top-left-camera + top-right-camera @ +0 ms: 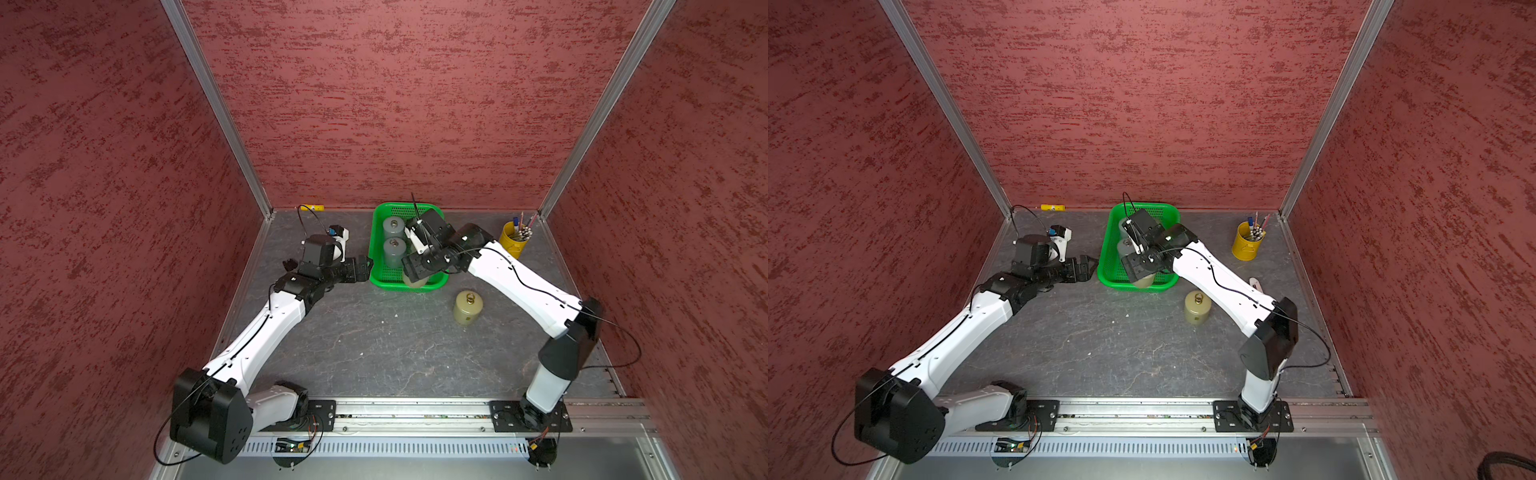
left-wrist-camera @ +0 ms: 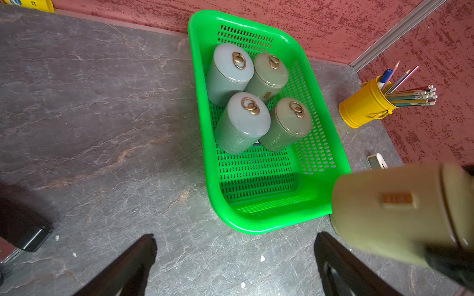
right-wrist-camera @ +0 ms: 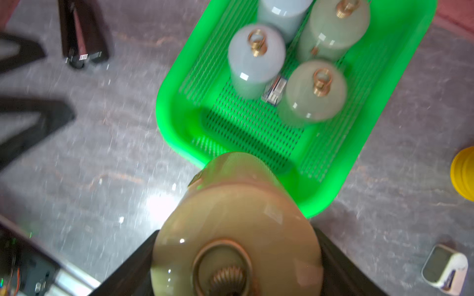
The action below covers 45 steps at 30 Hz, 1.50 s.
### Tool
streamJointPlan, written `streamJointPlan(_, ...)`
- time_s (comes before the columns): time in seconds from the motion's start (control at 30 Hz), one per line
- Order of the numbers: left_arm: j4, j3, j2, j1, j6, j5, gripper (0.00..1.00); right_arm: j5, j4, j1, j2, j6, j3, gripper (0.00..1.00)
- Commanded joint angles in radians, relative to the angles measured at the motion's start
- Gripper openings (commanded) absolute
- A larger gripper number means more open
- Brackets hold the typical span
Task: Take the tea canister out of the basket
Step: Pick up the tea canister from the basket, then place the tea canister at the center of the board.
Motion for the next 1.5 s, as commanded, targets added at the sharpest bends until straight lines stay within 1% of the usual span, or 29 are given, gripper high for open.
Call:
streamJointPlan(0.0, 0.013, 0.014, 0.000, -0.008, 0.007, 0.014, 1.00, -0.022, 0.078, 0.030, -0.114, -0.017, -0.100, 0.00)
streamJointPlan(0.17, 0.024, 0.017, 0.011, -0.020, -0.004, 0.015, 1.00, -0.032, 0.112, 0.052, -0.192, 0.014, -0.262, 0.00)
streamJointPlan(0.33, 0.030, 0.013, 0.020, -0.045, -0.008, 0.009, 1.00, -0.061, 0.216, 0.059, -0.203, 0.069, -0.413, 0.00)
streamJointPlan(0.43, 0.020, 0.023, 0.031, -0.057, -0.009, 0.008, 1.00, -0.010, 0.266, 0.060, -0.186, 0.099, -0.468, 0.00)
streamJointPlan(0.53, 0.009, 0.037, 0.034, -0.067, -0.003, -0.004, 1.00, 0.042, 0.282, 0.059, -0.163, 0.111, -0.489, 0.00)
streamJointPlan(0.77, 0.008, 0.038, 0.037, -0.071, -0.005, -0.016, 1.00, 0.097, 0.338, 0.060, -0.138, 0.130, -0.545, 0.00)
streamJointPlan(0.9, 0.013, 0.040, 0.046, -0.077, -0.006, -0.014, 1.00, 0.118, 0.343, 0.060, -0.107, 0.132, -0.537, 0.00)
streamJointPlan(1.2, 0.009, 0.040, 0.051, -0.080, 0.003, -0.030, 1.00, 0.080, 0.335, 0.056, -0.034, 0.133, -0.508, 0.00)
streamJointPlan(1.47, 0.013, 0.043, 0.058, -0.080, 0.008, -0.030, 1.00, 0.077, 0.335, 0.046, -0.025, 0.141, -0.513, 0.02)
